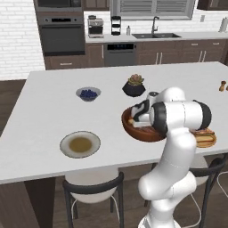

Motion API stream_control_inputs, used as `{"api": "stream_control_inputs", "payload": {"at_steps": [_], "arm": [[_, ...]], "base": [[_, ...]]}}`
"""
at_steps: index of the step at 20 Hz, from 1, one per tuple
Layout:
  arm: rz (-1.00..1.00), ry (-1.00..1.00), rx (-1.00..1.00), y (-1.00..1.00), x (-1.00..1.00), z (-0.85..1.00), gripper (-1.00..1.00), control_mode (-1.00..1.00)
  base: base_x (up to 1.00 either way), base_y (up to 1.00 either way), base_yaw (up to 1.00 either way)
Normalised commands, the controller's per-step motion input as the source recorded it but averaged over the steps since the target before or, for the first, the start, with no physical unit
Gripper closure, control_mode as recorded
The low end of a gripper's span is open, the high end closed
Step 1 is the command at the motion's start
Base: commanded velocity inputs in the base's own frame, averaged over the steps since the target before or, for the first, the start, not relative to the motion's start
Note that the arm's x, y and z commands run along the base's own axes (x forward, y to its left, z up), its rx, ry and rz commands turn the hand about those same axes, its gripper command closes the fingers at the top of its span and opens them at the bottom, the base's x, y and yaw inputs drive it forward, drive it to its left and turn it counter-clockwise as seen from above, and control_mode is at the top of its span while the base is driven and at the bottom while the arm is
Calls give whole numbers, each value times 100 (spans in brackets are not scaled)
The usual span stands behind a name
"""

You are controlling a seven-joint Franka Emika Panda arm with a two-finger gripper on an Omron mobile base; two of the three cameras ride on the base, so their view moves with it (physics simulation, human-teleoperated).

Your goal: Place one bun and one sausage from the bowl on each plate.

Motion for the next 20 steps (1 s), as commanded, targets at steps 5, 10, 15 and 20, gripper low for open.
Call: {"api": "stream_control_inputs", "payload": {"at_steps": [5,10,15,20], "arm": [[0,-3,-6,0,0,-40,100,-100],[0,-2,-2,0,2,-18,100,-100],[0,-14,0,0,-15,6,100,-100],[0,-42,0,1,-28,98,100,-100]], "base": [[0,0,0],[0,0,0],[0,0,0],[0,0,0]]}}
